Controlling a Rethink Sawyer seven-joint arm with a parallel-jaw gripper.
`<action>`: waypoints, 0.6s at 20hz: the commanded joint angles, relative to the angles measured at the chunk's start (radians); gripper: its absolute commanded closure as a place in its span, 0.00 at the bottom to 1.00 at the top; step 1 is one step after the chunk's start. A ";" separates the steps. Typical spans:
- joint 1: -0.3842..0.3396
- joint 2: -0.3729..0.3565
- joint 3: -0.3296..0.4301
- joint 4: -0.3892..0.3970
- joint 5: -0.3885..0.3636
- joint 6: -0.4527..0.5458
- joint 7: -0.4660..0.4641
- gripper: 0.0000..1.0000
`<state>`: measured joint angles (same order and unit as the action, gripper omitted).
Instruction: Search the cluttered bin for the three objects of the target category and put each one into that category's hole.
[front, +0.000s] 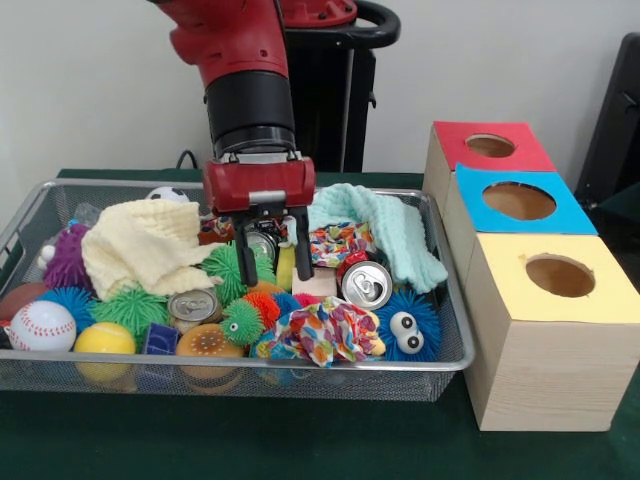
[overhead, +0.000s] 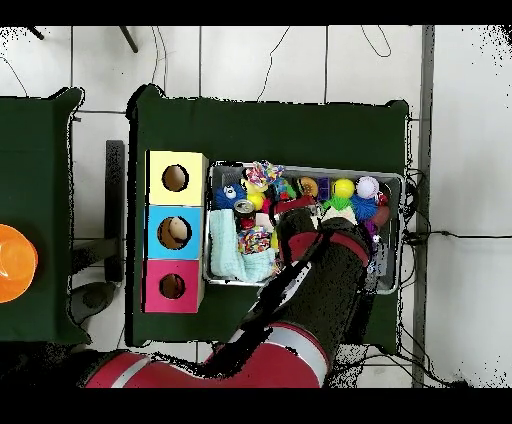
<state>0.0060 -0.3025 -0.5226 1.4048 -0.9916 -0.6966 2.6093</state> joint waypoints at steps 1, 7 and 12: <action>0.037 0.094 -0.006 -0.017 0.049 0.100 -0.277 0.00; 0.062 0.126 -0.033 -0.032 0.012 0.133 -0.208 0.00; 0.081 0.141 -0.032 -0.033 -0.036 0.139 -0.139 0.00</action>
<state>0.0721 -0.2222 -0.6082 1.4043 -0.9932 -0.6436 2.6026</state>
